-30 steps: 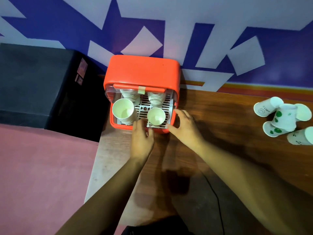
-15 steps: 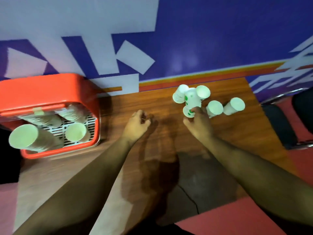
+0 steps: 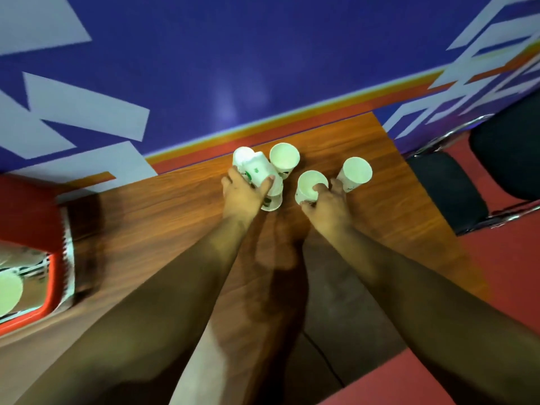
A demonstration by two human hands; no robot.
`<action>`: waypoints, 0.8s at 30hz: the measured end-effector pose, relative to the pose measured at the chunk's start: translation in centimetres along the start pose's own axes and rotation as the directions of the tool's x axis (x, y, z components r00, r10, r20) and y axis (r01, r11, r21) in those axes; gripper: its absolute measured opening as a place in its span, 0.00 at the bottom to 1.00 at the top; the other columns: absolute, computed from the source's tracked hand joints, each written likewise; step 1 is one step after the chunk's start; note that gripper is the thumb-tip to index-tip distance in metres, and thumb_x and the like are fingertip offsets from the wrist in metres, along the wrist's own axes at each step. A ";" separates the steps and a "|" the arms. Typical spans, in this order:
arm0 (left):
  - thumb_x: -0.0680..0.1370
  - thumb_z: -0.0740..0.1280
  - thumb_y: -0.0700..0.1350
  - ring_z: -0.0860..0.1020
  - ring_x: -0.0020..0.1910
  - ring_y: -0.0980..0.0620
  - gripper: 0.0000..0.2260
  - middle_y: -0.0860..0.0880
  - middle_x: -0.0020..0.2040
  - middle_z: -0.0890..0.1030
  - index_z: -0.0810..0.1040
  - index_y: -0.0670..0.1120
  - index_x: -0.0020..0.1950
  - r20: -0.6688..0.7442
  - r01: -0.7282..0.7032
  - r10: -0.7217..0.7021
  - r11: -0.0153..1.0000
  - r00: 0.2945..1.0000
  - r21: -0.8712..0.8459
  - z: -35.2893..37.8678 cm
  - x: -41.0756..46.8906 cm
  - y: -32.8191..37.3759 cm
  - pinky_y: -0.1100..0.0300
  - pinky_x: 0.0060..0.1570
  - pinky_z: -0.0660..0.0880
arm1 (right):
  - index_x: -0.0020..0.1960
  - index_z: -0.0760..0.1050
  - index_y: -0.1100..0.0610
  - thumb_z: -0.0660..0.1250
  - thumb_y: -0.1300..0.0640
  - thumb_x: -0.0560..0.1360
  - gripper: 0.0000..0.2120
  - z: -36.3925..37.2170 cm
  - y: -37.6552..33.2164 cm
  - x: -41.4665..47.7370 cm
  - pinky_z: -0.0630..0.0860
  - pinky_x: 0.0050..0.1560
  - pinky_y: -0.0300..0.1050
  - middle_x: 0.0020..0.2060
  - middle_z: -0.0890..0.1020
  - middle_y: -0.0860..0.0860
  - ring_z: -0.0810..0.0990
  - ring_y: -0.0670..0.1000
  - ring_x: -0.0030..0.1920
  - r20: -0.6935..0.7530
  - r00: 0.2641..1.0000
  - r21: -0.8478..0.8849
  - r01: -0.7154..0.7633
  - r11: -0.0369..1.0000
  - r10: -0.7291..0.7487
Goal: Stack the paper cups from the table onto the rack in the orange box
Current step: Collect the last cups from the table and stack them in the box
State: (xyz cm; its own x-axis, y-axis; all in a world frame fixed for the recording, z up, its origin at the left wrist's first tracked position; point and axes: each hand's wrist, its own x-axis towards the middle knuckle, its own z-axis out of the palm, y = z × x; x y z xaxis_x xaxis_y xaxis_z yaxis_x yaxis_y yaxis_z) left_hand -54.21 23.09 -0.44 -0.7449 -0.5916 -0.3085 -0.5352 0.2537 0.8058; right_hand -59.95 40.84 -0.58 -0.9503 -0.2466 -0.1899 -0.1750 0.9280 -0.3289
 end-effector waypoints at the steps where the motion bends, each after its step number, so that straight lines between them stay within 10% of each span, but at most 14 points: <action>1: 0.74 0.72 0.59 0.66 0.71 0.40 0.37 0.40 0.69 0.68 0.61 0.43 0.75 -0.021 -0.006 0.006 1.000 1.000 0.011 0.3 0.5 0.3 0.49 0.68 0.66 | 0.66 0.73 0.59 0.68 0.49 0.75 0.23 0.3 0.4 0.4 0.63 0.71 0.49 0.72 0.63 0.61 0.66 0.62 0.71 0.002 1.000 0.013 0.009 1.000 -0.009; 10: 0.75 0.73 0.53 0.76 0.61 0.41 0.24 0.42 0.62 0.77 0.72 0.43 0.65 -0.053 0.005 -0.004 1.000 0.999 0.019 0.4 3.7 0.8 0.54 0.61 0.72 | 0.50 0.80 0.62 0.71 0.52 0.74 0.13 1.3 1.4 1.8 0.73 0.62 0.49 0.66 0.71 0.58 0.75 0.61 0.60 -0.071 0.988 0.082 0.142 0.986 -0.136; 14: 0.72 0.73 0.53 0.78 0.51 0.47 0.20 0.50 0.52 0.78 0.70 0.47 0.57 -0.106 -0.016 -0.006 0.978 0.994 -0.209 -1.6 2.5 0.5 0.55 0.50 0.74 | 0.52 0.79 0.62 0.70 0.53 0.73 0.14 0.3 0.1 1.4 0.72 0.60 0.43 0.65 0.71 0.57 0.77 0.58 0.59 -0.117 0.984 0.184 0.157 0.970 -0.137; 19: 0.80 0.67 0.46 0.79 0.60 0.50 0.19 0.46 0.65 0.76 0.69 0.52 0.70 -0.067 -0.025 -0.013 0.843 0.998 -0.537 -6.2 -0.3 -0.5 0.50 0.58 0.80 | 0.50 0.77 0.62 0.72 0.56 0.71 0.12 -2.1 -2.5 -0.5 0.68 0.57 0.35 0.62 0.72 0.54 0.76 0.52 0.57 -0.158 0.975 0.353 0.202 0.914 -0.154; 24: 0.82 0.65 0.41 0.80 0.58 0.45 0.03 0.44 0.57 0.80 0.70 0.45 0.52 -0.018 0.092 -0.160 0.651 0.987 -0.754 -11.9 -3.8 -1.2 0.49 0.54 0.79 | 0.53 0.72 0.59 0.75 0.57 0.67 0.19 -2.9 -7.7 -3.2 0.68 0.54 0.33 0.51 0.72 0.50 0.74 0.53 0.54 -0.212 0.938 0.523 0.347 0.778 -0.275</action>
State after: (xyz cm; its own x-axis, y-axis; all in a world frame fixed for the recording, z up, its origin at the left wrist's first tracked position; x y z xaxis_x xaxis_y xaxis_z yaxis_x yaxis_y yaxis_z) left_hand -46.01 15.96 5.80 -0.6419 -0.6386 -0.4244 -0.1162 -0.4660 0.8771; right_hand -56.29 35.25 5.22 -0.8977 -0.4270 0.1087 -0.3310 0.4906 -0.8060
